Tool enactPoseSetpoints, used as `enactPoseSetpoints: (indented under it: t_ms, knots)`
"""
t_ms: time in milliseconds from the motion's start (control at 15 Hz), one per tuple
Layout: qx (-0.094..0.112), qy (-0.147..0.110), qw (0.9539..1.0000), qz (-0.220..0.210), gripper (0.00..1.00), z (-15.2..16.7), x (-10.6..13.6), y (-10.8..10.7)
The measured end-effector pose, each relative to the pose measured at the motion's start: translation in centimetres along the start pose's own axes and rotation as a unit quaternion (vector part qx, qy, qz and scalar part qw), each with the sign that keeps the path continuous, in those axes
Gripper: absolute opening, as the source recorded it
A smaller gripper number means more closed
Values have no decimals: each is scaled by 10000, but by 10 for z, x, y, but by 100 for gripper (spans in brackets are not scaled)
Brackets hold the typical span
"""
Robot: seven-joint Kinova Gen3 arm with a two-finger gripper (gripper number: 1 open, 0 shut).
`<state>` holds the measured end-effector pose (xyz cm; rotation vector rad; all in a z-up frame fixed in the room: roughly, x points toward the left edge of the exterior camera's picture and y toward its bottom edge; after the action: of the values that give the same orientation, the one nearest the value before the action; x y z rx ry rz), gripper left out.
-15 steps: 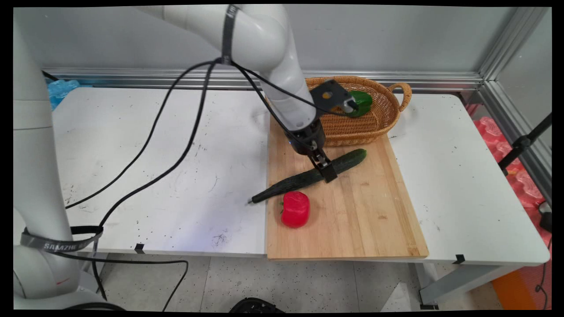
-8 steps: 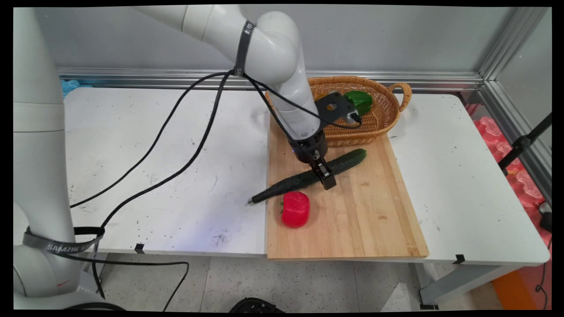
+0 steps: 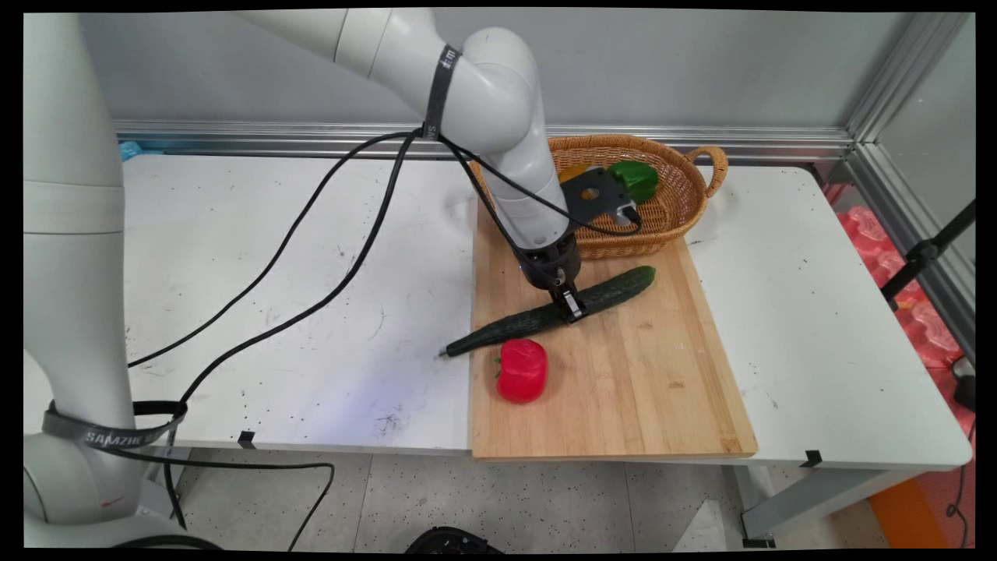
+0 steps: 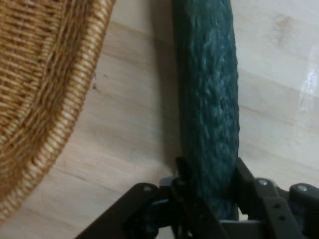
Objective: Place the picked object in the vegetable basket
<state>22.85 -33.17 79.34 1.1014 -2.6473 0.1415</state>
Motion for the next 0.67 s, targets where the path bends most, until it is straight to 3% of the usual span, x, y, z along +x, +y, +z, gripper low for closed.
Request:
enactPoseSetpoints:
  t_ms: [333, 667]
  knots:
    - [-17, 109, 9996, 270, 0, -18, 1, -2]
    - [11, 366, 9975, 611, 0, -78, 1, -10]
